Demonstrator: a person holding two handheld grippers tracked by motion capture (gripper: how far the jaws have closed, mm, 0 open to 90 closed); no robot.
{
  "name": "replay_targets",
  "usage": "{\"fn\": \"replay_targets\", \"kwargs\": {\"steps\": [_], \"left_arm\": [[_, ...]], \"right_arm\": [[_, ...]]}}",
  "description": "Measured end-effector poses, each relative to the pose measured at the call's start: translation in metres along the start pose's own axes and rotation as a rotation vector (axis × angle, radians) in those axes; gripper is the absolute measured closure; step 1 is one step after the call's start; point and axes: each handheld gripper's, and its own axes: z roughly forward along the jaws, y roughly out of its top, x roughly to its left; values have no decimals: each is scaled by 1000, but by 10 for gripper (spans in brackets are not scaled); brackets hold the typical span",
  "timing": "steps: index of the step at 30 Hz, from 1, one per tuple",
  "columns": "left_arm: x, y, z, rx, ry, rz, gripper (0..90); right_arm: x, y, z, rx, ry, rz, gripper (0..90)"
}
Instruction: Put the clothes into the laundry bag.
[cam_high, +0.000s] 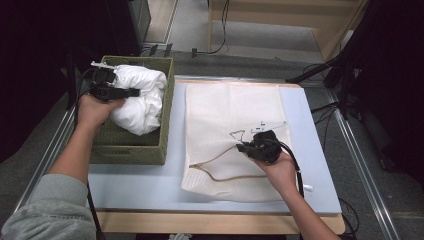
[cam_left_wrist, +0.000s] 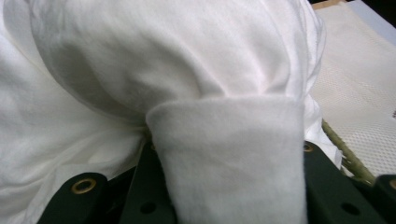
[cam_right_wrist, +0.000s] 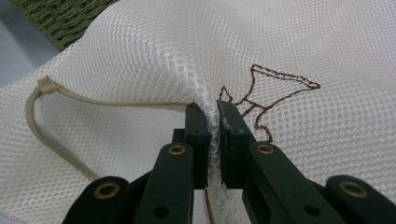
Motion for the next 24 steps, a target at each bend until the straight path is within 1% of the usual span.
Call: {"fn": "replay_targets", "kwargs": {"steps": [1,2,4,5,6,7,8,9,10,11,14,15,16,18,19,20,23,24], "left_arm": [[-1,1,-3,-4,2,2,687],[-2,2,-6,-14,-11,8,687],[-4,4,-15,-10,-22,39,686],[-5,5,-18,-8,-31,47,686],[-5,5,-18,-8,-31,47,686],[-7,7,-25,-13,-39,72,686],[-7,7,-25,-13,-39,72,686],[-7,8,-32,-31,-50,74,686],[-7,9,-37,-37,-62,84,686],[-7,9,-40,-41,-63,90,686],[-10,13,-52,-35,-79,98,686],[-10,13,-52,-35,-79,98,685],[-11,15,-60,-36,-94,101,685],[-13,15,-65,-41,-102,100,685],[-14,16,-69,-41,-105,102,684],[-14,16,-69,-41,-105,102,684],[-19,18,-80,-45,-113,110,683],[-19,18,-80,-45,-113,110,683]], "right_arm": [[0,0,0,0,0,-1,849],[0,0,0,0,0,-1,849],[0,0,0,0,-1,-2,849],[0,0,0,0,-1,-2,850],[0,0,0,0,0,-2,850],[0,0,0,0,-1,-1,851],[0,0,0,-1,0,1,851],[0,0,0,0,0,1,852],[0,0,0,-1,0,2,852],[0,0,-1,-2,0,5,852],[0,0,-1,-4,2,17,854],[0,0,-1,-4,2,17,854],[-1,0,-1,-4,7,19,856],[0,0,-1,-3,9,24,857],[-1,0,-1,-3,10,27,857],[-1,0,-1,-3,10,27,857],[-1,1,-2,-4,14,28,857],[-1,1,-2,-6,14,26,857]]}}
